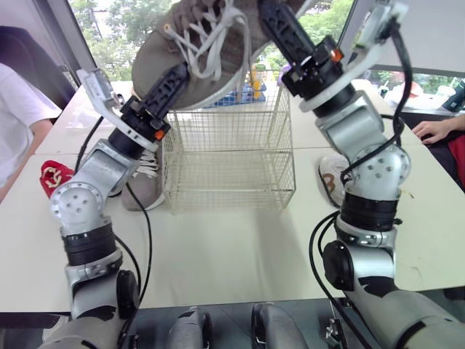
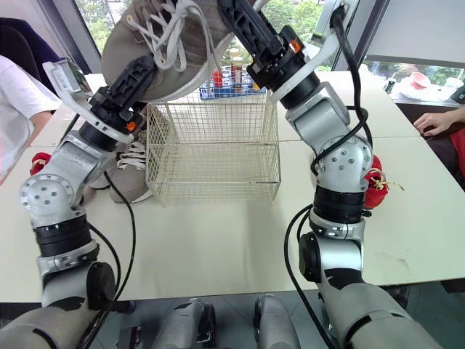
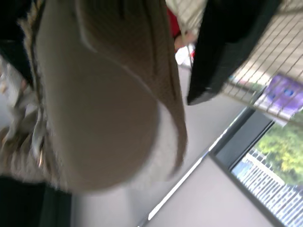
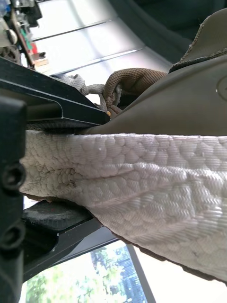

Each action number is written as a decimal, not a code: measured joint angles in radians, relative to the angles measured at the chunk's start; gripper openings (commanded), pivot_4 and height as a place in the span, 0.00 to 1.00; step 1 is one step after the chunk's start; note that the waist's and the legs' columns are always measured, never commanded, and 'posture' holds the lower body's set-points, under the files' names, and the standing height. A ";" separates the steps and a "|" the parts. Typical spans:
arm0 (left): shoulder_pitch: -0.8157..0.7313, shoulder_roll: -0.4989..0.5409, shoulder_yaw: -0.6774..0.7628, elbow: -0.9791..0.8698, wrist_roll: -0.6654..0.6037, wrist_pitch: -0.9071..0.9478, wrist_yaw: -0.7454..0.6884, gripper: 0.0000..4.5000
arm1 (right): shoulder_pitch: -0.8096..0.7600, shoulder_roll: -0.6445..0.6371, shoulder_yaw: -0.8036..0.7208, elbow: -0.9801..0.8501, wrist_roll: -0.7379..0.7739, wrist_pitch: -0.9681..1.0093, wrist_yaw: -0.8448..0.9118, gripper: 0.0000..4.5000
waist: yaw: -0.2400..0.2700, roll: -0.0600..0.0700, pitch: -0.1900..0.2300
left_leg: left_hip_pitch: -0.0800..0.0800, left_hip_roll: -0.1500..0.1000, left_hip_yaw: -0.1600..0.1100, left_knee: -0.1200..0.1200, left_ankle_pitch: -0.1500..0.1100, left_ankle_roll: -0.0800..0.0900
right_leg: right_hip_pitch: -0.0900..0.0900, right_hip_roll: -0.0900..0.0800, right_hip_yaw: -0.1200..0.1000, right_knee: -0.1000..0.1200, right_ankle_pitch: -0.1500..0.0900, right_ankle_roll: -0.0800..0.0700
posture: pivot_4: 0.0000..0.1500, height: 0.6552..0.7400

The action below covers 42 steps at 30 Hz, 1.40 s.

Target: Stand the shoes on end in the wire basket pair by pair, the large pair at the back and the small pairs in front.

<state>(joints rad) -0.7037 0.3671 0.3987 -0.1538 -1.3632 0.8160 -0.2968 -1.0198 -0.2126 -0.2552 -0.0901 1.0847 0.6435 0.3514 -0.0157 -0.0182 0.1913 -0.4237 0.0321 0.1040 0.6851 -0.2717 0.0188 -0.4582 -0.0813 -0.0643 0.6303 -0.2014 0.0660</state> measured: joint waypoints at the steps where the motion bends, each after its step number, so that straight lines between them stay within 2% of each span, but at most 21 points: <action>1: 0.017 0.039 -0.005 -0.034 0.011 0.008 0.011 0.99 | -0.026 -0.013 -0.006 0.021 0.000 0.000 0.010 0.35 | -0.002 0.000 0.000 | 0.000 0.000 0.000 0.000 0.000 0.000 | -0.001 0.000 0.000 0.000 0.000 0.000 | 1.00 1.00; 5: 0.074 0.136 -0.025 -0.116 0.059 0.030 0.022 0.99 | -0.123 -0.045 -0.027 0.130 -0.015 -0.029 0.059 0.35 | -0.001 0.001 0.000 | 0.000 0.000 0.001 -0.001 0.000 0.000 | -0.001 0.000 0.000 0.000 0.000 0.000 | 1.00 1.00; 9: 0.177 0.238 -0.027 -0.185 0.115 0.041 0.017 0.99 | -0.245 -0.176 -0.035 0.291 -0.083 -0.077 0.208 0.35 | 0.006 0.001 0.001 | -0.002 0.000 0.000 -0.001 0.000 0.001 | -0.001 0.000 0.000 -0.001 0.000 0.000 | 1.00 1.00; 13: 0.273 0.343 -0.028 -0.342 0.221 0.025 0.022 0.99 | -0.387 -0.346 0.049 0.583 -0.285 -0.208 0.478 0.35 | 0.001 0.001 0.001 | -0.001 -0.001 0.003 -0.001 -0.002 0.003 | -0.001 0.000 0.002 -0.004 0.000 0.000 | 1.00 1.00; 15: 0.316 0.363 -0.029 -0.424 0.251 0.021 0.036 0.99 | -0.438 -0.391 0.097 0.723 -0.391 -0.285 0.597 0.35 | -0.001 0.001 0.001 | -0.001 -0.001 0.003 -0.002 -0.002 0.003 | -0.001 0.000 0.002 -0.005 0.000 0.000 | 1.00 1.00; 19: 0.402 0.373 -0.025 -0.553 0.223 0.025 0.083 0.99 | -0.487 -0.400 0.199 0.962 -0.574 -0.427 0.802 0.35 | -0.006 0.002 0.001 | 0.000 0.000 0.004 -0.002 -0.001 0.002 | -0.003 0.000 0.003 -0.003 0.000 0.000 | 1.00 1.00; 23: 0.452 0.376 -0.017 -0.584 0.189 0.022 0.104 0.99 | -0.501 -0.393 0.241 1.110 -0.680 -0.502 0.917 0.35 | 0.002 0.003 0.002 | -0.001 0.000 0.003 -0.002 0.000 0.000 | -0.004 0.000 0.003 -0.002 0.000 -0.001 | 1.00 1.00; 28: 0.466 0.376 -0.020 -0.578 0.198 0.008 0.101 0.99 | -0.543 -0.388 0.256 1.194 -0.773 -0.609 1.007 0.35 | 0.003 0.003 0.002 | -0.001 0.000 0.003 -0.002 0.001 -0.003 | -0.002 0.000 0.003 -0.003 0.000 -0.001 | 1.00 1.00; 35: 0.464 0.380 -0.027 -0.562 0.228 -0.002 0.095 0.99 | -0.551 -0.341 0.256 1.326 -0.862 -0.650 1.058 0.35 | 0.001 0.003 0.002 | -0.001 0.000 0.003 -0.002 0.003 -0.005 | -0.003 0.000 0.002 -0.002 0.000 -0.001 | 1.00 1.00; 38: 0.464 0.380 -0.029 -0.561 0.235 -0.002 0.095 1.00 | -0.551 -0.319 0.255 1.361 -0.896 -0.672 1.043 0.66 | 0.000 0.003 0.002 | -0.001 0.000 0.003 -0.002 0.003 -0.006 | -0.003 0.000 0.002 -0.002 0.000 -0.001 | 1.00 1.00; 40: 0.464 0.380 -0.031 -0.557 0.244 -0.002 0.092 1.00 | -0.551 -0.316 0.248 1.375 -0.914 -0.684 1.025 0.90 | 0.002 0.003 0.002 | -0.001 0.000 0.003 -0.002 0.003 -0.006 | -0.003 0.000 0.002 -0.002 0.000 -0.001 | 1.00 1.00; 41: 0.464 0.380 -0.032 -0.552 0.251 -0.002 0.089 1.00 | -0.551 -0.316 0.243 1.379 -0.918 -0.693 1.013 0.99 | 0.002 0.003 0.002 | -0.001 0.000 0.003 -0.002 0.003 -0.006 | -0.003 0.000 0.002 -0.002 0.000 -0.001 | 1.00 1.00; 42: 0.464 0.380 -0.033 -0.547 0.256 -0.003 0.086 1.00 | -0.551 -0.317 0.238 1.381 -0.924 -0.699 1.004 0.99 | 0.002 0.003 0.002 | -0.001 0.000 0.003 -0.002 0.003 -0.006 | -0.002 0.000 0.002 -0.002 0.000 -0.001 | 1.00 1.00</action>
<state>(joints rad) -0.2401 0.7468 0.3656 -0.7003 -1.1067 0.8134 -0.2111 -1.5707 -0.5296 -0.0173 1.2905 0.1603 -0.0556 1.3556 -0.0135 -0.0153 0.1932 -0.4249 0.0318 0.1071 0.6834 -0.2688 0.0131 -0.4605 -0.0814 -0.0619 0.6281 -0.2016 0.0655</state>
